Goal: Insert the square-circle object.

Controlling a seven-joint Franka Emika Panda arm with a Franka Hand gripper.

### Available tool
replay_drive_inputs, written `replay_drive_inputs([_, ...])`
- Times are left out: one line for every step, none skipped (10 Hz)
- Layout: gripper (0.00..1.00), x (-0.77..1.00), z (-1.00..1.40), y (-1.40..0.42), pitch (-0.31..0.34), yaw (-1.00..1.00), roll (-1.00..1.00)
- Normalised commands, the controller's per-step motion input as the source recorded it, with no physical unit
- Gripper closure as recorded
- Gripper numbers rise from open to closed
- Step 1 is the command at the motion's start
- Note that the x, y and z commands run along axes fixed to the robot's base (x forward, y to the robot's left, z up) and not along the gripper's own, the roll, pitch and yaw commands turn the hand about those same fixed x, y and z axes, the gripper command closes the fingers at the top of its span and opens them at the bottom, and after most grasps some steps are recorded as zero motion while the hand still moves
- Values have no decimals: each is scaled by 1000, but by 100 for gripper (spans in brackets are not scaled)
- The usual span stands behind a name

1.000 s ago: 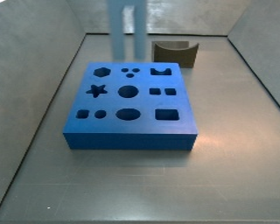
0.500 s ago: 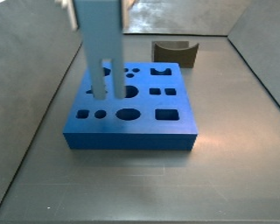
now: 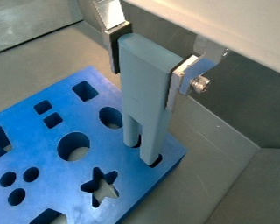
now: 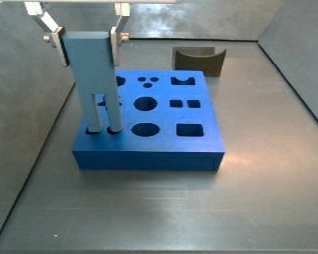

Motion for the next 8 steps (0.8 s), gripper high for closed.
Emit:
replay_drive_inputs([100, -169, -223, -49, 0, 0, -120])
replay_drive_inputs([100, -360, -209, -14, 0, 0, -106])
replay_drive_inputs([100, -71, -354, 0, 0, 0, -160])
replay_drive_inputs([100, 163, -509, 0, 59, -29, -86])
replay_drive_inputs([100, 291, -543, 0, 96, -114, -71])
replay_drive_inputs([100, 217, -389, 0, 87, -109, -37])
replay_drive_inputs([100, 66, -246, 9, 26, -20, -29])
replay_drive_inputs([100, 0, -203, 17, 0, 0, -11])
